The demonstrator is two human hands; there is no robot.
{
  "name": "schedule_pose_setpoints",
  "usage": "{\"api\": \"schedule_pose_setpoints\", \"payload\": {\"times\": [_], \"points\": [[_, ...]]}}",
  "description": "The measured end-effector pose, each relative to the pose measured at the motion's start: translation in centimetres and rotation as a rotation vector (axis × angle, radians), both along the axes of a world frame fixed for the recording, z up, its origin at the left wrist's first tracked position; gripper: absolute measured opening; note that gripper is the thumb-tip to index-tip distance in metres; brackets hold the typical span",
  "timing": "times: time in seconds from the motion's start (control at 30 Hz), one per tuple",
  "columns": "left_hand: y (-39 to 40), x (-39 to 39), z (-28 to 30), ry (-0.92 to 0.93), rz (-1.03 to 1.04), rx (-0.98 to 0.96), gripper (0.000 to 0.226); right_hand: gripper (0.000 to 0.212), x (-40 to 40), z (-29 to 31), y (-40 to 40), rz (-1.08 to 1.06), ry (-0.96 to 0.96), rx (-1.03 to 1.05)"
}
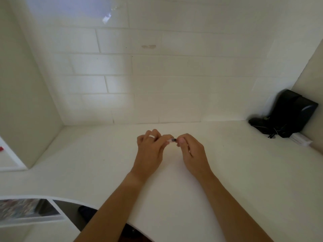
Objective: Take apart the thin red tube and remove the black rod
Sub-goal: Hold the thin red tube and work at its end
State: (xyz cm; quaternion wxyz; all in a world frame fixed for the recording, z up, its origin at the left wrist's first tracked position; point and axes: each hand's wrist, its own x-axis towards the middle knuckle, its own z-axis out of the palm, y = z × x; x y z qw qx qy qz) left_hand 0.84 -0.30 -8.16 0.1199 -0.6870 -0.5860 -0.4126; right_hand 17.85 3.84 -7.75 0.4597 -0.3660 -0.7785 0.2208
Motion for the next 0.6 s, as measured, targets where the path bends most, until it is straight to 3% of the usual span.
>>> {"api": "schedule_pose_setpoints", "payload": {"times": [0.1,0.3,0.5,0.6], "points": [[0.3,0.7,-0.6,0.093,-0.03,0.002,0.022,0.025,-0.1,-0.1,0.0,0.019,-0.028,-0.011],[0.5,0.2,-0.5,0.027,-0.055,0.043,0.007,0.031,-0.2,-0.4,0.2,-0.06,-0.065,-0.018],[0.4,0.5,-0.8,-0.03,-0.062,-0.037,0.028,0.032,-0.1,-0.6,0.8,-0.063,-0.134,0.005],[0.4,0.5,-0.9,-0.035,-0.066,-0.085,0.026,0.031,-0.2,-0.8,1.0,-0.057,-0.177,0.013]]}}
